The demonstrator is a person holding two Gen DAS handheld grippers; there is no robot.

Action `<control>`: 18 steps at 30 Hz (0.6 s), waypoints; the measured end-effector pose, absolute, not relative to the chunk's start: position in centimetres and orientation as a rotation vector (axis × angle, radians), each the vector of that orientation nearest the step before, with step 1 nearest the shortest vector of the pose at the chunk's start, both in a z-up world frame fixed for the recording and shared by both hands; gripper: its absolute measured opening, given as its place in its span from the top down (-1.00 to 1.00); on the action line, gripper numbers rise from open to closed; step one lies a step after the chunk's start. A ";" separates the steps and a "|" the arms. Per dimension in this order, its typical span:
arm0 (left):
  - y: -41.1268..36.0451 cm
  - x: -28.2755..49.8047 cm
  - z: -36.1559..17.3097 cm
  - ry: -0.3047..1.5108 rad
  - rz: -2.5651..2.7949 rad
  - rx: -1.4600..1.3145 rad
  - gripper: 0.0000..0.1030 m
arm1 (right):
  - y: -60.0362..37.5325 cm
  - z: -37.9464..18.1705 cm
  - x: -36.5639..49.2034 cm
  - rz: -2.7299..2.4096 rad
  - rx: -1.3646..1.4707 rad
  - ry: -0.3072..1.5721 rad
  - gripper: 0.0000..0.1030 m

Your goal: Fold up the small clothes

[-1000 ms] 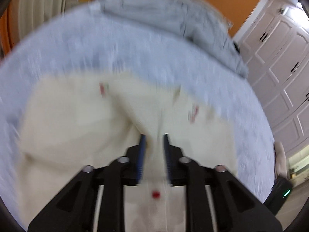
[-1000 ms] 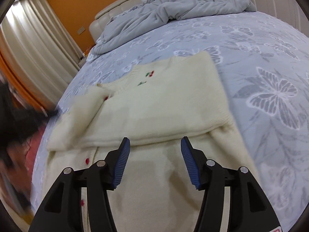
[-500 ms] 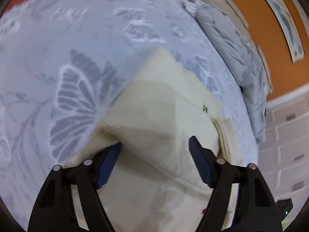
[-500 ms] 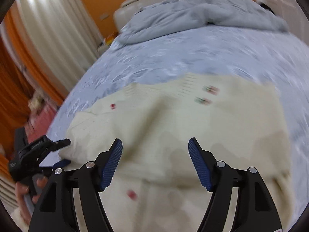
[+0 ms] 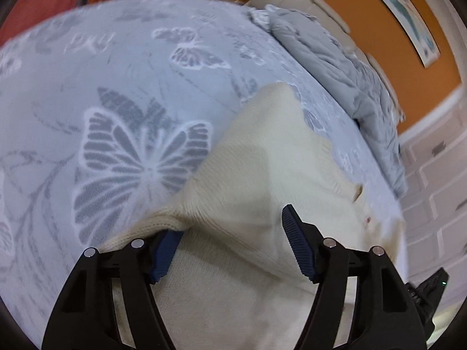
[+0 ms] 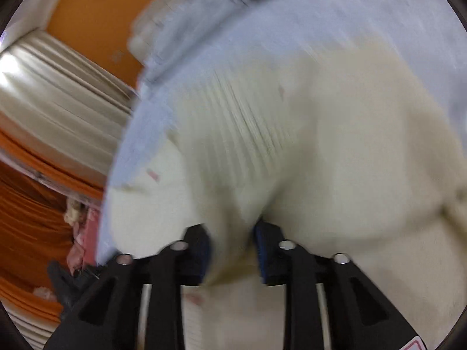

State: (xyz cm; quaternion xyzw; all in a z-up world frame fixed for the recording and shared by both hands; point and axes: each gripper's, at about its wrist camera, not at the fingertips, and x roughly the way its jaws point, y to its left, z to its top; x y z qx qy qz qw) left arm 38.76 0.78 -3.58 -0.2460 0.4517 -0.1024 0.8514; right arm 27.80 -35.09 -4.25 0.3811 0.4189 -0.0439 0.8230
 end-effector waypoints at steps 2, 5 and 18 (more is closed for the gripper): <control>0.3 38.6 -3.2 0.956 -0.201 -0.502 -0.29 | -35.8 -4.6 26.4 -0.030 0.844 0.844 0.50; 1.6 38.7 -2.8 0.985 -0.199 -0.695 -0.29 | -36.3 -2.9 26.3 -0.052 0.839 0.847 -0.16; 4.3 39.1 -3.1 0.967 -0.128 -0.818 0.54 | -36.8 9.6 26.8 0.136 0.650 0.516 0.87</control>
